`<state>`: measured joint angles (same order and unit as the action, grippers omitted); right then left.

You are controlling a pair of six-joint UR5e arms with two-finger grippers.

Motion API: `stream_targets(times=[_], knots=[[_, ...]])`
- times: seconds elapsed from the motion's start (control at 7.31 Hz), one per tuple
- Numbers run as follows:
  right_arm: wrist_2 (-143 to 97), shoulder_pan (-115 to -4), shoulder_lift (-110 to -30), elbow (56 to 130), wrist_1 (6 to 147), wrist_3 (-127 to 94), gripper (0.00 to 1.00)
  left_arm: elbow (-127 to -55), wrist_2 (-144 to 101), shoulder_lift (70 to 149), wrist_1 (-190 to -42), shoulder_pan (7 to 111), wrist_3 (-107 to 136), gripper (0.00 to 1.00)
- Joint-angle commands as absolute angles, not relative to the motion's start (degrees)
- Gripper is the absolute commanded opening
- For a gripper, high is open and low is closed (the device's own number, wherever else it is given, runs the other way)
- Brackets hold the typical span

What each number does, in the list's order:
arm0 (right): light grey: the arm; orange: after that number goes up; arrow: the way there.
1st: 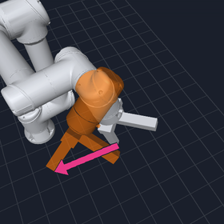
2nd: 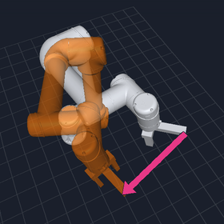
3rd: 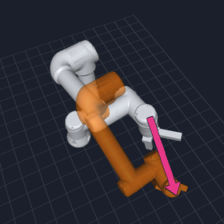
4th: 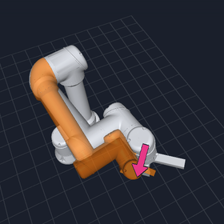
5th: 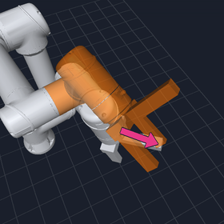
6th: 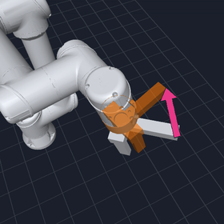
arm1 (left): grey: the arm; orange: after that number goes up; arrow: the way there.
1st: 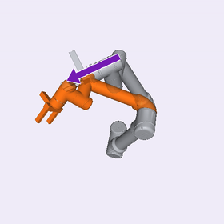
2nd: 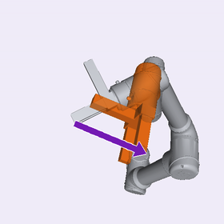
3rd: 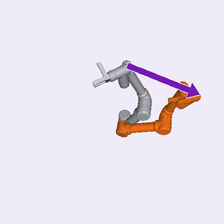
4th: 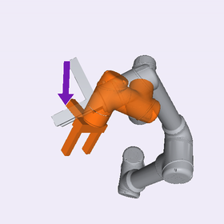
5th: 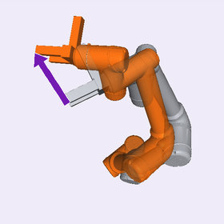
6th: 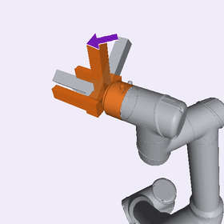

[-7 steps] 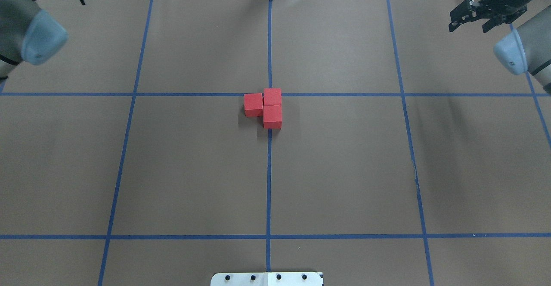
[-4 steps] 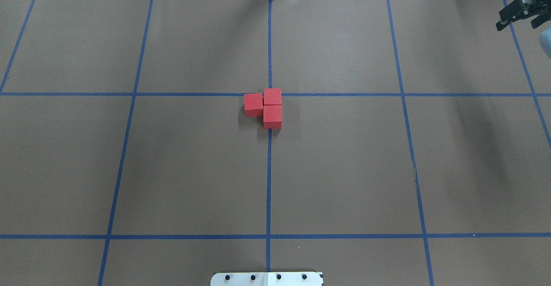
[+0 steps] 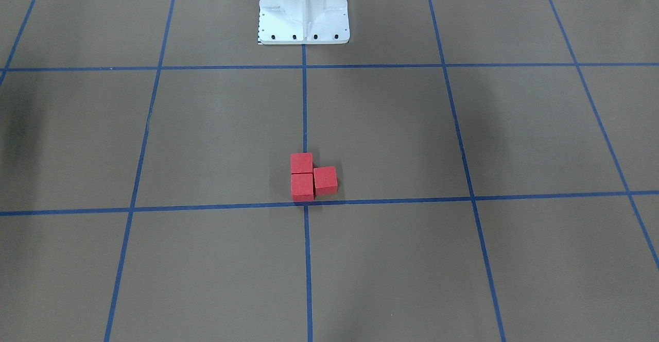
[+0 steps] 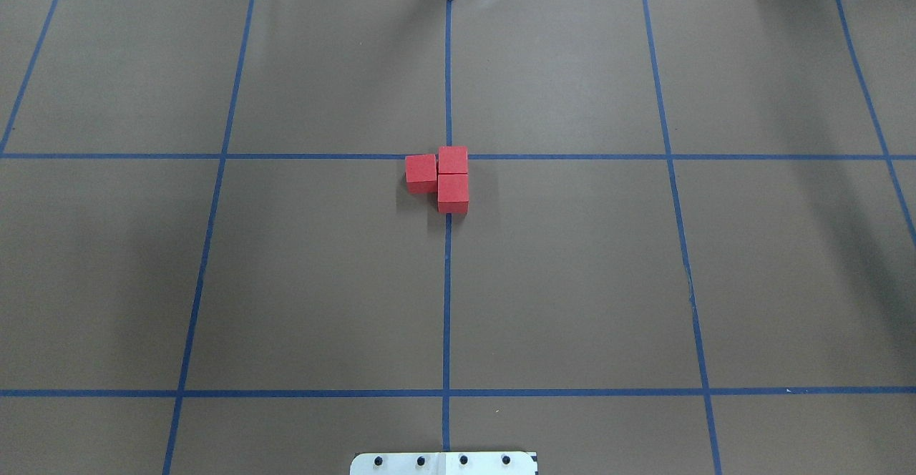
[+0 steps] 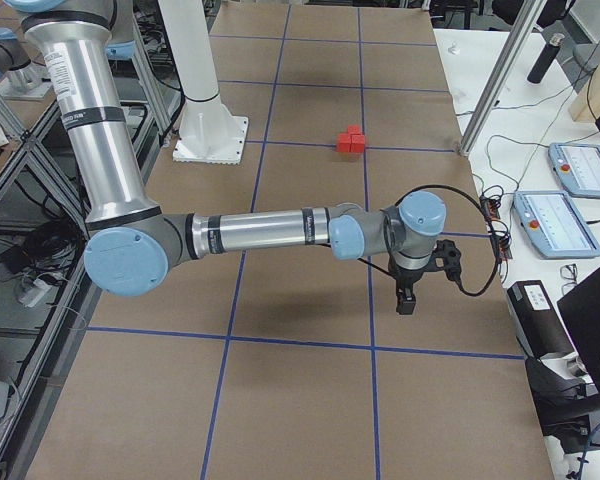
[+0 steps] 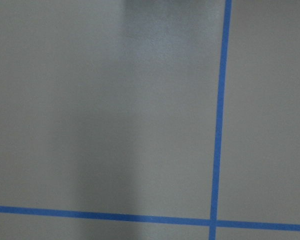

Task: Form red blocks into L shape at center

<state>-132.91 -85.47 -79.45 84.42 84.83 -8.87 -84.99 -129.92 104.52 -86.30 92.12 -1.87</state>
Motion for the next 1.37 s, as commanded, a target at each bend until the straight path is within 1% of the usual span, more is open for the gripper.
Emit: stream_targets(times=[0.0, 0.27, 0.55, 0.68, 1.09, 1.23], knots=[[-132.02, -85.43, -84.46, 85.17, 82.89, -9.14, 0.99, -81.5, -129.99, 98.63, -95.77, 92.02, -1.93, 1.0], [-132.8, -85.52, -84.38, 86.83, 84.8, -9.32, 0.99, -77.71, -130.17, 98.52, -99.83, 91.85, -1.67, 1.0], [-132.71, -85.52, -84.63, 94.96, 95.57, -9.4, 0.99, -78.3, -130.08, 98.44, -99.23, 91.85, -1.58, 1.0], [-132.89, -85.52, -86.47, 95.53, 95.36, -9.23, 0.99, -78.57, -130.17, 98.52, -99.23, 91.85, -1.23, 1.0], [-132.54, -85.43, -87.79, 94.75, 95.01, -8.71, 0.99, -80.59, -130.17, 98.7, -99.23, 88.95, 4.31, 1.0], [-132.54, -85.52, -90.33, 94.22, 91.7, -7.48, 0.99, -80.6, -130.25, 98.88, -99.23, 88.95, 4.31, 1.0]])
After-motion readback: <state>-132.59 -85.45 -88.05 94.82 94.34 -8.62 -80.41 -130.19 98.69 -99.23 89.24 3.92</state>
